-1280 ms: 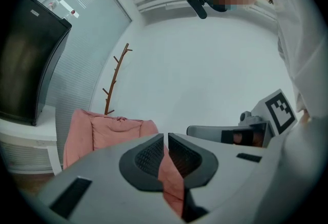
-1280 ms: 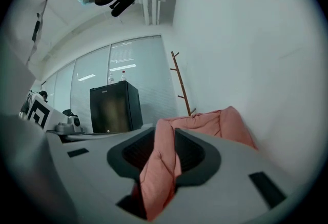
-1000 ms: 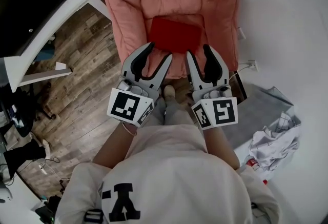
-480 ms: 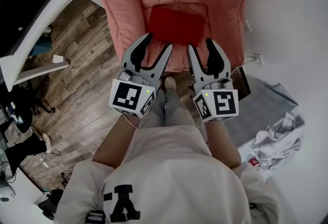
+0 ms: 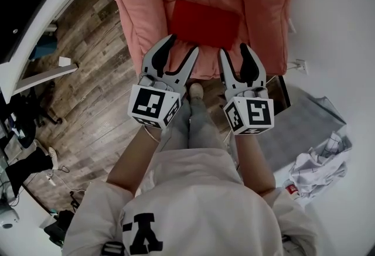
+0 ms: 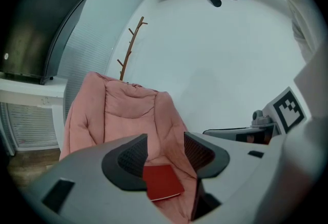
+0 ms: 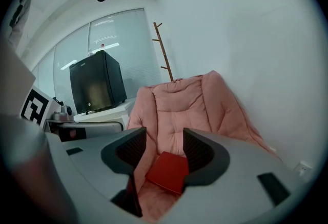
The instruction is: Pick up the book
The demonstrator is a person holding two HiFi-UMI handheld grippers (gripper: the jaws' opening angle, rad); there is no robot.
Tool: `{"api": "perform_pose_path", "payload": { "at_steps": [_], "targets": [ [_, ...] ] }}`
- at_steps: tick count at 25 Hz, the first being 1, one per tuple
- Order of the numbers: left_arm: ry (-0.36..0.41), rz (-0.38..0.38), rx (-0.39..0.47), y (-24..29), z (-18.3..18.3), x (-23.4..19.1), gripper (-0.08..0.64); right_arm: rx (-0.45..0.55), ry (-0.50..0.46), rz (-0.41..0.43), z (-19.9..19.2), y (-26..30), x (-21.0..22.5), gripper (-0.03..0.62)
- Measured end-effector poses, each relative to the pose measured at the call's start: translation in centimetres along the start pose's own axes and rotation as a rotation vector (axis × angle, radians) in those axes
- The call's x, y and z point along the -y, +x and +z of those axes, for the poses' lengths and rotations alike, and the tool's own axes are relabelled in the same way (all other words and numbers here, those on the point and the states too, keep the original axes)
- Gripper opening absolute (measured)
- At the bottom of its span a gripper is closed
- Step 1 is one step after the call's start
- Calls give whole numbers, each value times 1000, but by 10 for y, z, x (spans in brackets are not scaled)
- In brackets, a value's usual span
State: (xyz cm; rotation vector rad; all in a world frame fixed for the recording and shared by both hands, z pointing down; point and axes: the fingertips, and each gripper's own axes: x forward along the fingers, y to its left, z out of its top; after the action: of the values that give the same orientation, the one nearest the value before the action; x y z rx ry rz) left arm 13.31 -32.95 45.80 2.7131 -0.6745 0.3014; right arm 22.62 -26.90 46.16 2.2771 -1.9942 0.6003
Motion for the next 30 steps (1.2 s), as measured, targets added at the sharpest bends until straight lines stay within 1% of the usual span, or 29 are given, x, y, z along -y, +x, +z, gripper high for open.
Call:
{"api": "perform_pose_path", "payload": {
  "at_steps": [21, 30],
  "targets": [
    [-26, 40, -69, 42, -69, -35, 227, -95, 25, -39, -78, 44, 38, 250],
    [-36, 62, -100, 60, -96, -49, 247, -142, 31, -64, -111, 62, 54, 258]
  ]
}}
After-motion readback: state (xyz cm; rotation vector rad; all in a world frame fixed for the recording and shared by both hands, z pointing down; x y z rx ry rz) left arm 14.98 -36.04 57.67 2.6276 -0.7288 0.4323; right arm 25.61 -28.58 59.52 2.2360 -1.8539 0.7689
